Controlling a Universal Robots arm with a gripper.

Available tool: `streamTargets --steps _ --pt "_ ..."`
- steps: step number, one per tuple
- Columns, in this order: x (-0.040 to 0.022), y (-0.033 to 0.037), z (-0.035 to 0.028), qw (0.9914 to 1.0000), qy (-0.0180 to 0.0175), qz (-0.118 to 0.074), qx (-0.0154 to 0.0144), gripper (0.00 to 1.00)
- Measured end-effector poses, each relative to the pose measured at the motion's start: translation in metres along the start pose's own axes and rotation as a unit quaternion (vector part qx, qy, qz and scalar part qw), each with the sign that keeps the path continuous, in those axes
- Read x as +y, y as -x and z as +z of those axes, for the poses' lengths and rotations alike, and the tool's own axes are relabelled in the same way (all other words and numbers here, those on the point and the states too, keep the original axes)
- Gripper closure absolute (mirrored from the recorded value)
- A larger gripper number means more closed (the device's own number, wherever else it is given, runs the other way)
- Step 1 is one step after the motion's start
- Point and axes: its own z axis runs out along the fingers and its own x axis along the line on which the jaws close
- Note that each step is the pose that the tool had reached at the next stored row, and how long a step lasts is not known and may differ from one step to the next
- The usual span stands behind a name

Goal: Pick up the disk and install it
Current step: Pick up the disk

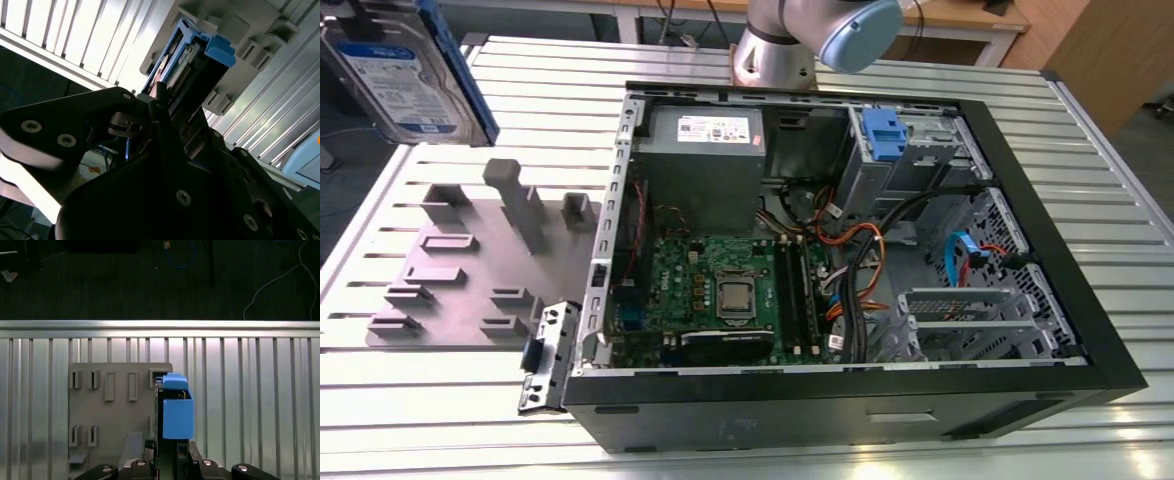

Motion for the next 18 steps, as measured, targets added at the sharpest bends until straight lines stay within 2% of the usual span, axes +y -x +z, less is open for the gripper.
streamTargets --steps 9,18 --pt "0.0009 0.0023 -0.0363 1.00000 -0.0001 0.000 -0.0001 0.65" --pt "0.0014 0.0041 -0.0642 1.00000 0.0000 0.000 -0.0001 0.65"
